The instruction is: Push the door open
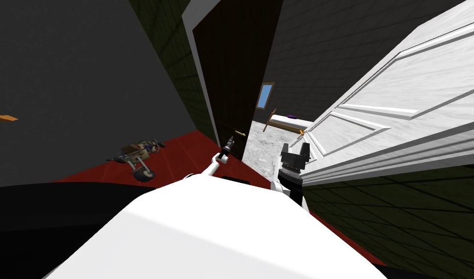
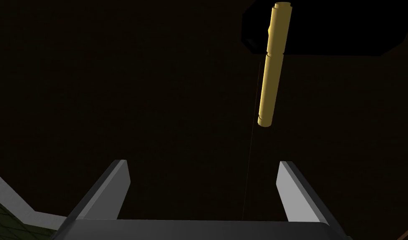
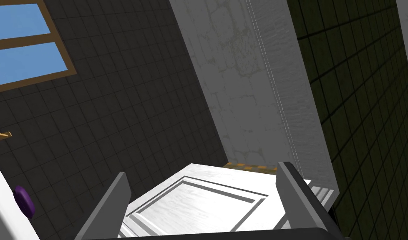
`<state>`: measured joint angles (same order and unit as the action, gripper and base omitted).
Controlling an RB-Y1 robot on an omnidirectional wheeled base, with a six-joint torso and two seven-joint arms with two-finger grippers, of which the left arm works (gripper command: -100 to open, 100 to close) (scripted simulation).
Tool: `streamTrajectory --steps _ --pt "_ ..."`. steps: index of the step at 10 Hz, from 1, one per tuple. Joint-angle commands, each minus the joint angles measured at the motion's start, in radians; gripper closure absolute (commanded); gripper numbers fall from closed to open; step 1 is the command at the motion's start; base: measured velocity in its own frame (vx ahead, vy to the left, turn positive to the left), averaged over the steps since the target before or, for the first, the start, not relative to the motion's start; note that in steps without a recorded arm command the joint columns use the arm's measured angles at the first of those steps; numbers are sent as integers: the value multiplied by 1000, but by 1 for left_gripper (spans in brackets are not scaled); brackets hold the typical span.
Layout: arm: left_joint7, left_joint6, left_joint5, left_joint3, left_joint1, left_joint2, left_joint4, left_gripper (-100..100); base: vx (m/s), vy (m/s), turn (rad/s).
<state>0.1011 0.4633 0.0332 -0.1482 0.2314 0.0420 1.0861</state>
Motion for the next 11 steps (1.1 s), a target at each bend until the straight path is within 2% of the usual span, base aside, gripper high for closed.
streamTrajectory --steps 1,7,11 --pt "4 -8 2 -6 23 -4 -37 -100 60 100 -77" --pt "13 -25 10 -24 109 -29 -177 -100 56 95 -73" --pt "20 -38 16 -38 177 -58 -287 -100 64 107 -88"
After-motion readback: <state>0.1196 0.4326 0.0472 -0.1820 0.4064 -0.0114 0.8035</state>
